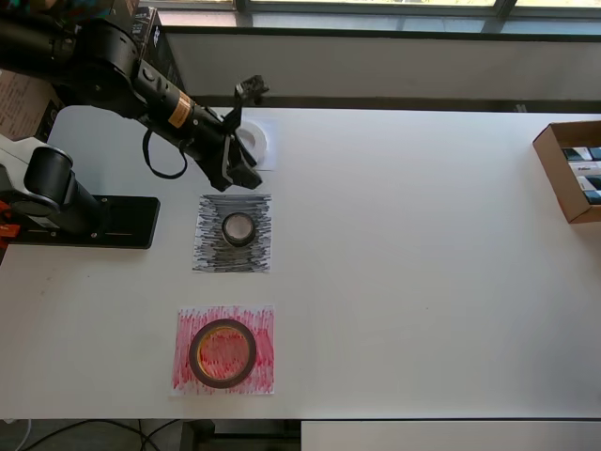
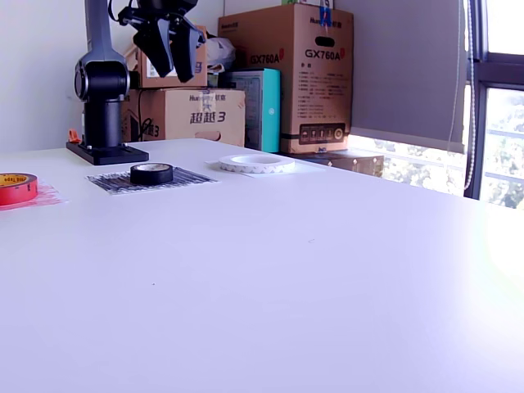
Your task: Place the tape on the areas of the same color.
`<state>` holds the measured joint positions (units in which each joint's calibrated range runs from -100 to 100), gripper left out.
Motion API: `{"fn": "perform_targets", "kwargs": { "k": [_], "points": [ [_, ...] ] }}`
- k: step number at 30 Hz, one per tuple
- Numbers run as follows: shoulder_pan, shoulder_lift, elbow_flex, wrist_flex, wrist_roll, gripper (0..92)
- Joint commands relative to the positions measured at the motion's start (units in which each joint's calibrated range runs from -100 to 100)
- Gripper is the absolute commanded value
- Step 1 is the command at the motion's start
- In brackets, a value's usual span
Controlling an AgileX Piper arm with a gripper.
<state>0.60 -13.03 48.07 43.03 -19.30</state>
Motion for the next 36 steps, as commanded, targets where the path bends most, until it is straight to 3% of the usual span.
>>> {"fn": "perform_targets", "kwargs": {
  "k": [1,5,10,15,26,36],
  "points": [
    [2.97,-21.11,2.13,0.03,-3.12,46.5],
    [4.39,-35.61,7.95,-0.65,-7.38,42.7],
    [6.05,-55.26,17.13,-0.65,-11.80,19.6],
    [8.18,-69.01,22.76,-0.65,-11.88,0.2],
    [6.60,-82.39,33.21,-1.83,-17.21,0.0],
    [6.91,-86.31,46.20,-25.00,-17.37,0.0]
  ]
}}
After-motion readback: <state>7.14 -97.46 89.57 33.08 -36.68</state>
